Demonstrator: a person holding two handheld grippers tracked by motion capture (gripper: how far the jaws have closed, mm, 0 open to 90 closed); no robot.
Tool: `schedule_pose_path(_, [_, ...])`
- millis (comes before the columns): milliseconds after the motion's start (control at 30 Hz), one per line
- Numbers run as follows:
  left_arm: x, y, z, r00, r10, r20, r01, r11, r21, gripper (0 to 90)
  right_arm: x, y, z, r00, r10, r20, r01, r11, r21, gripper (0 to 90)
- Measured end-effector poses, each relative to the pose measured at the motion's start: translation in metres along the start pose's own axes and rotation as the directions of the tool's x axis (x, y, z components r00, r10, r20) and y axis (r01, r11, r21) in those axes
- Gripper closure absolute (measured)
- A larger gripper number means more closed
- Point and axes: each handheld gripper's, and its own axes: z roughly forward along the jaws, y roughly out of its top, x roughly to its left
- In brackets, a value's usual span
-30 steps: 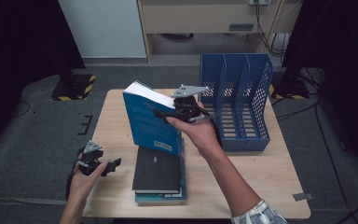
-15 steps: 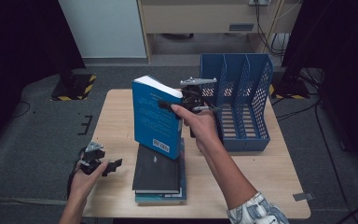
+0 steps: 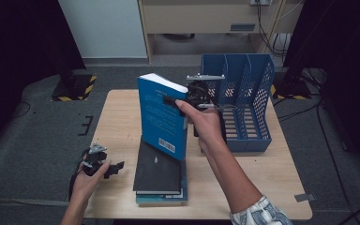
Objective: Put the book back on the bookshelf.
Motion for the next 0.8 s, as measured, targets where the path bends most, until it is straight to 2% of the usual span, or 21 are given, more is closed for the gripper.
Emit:
schedule_pose_path(267, [0.002,0.000,0.003,1.0000,0.002,0.000,-0.002,0.9999,0.011,8.9,-0.010,0.000,-0.008,0.9986,0.052,0.006,-0.052,0.998,-0.022,59.9])
schedule_pose_path(433, [0.001,0.000,0.002,1.0000,0.001,0.003,-0.001,1.0000,0.006,8.9,-0.012,0.001,-0.014,0.9983,0.058,0.004,-0.057,0.998,-0.040,59.6])
schedule_pose_path(800, [0.004,-0.004,0.009,0.9999,0.009,-0.014,-0.009,0.9999,-0.006,7.2,-0.016,0.004,-0.047,0.9965,0.081,0.018,-0.079,0.991,-0.109,59.6])
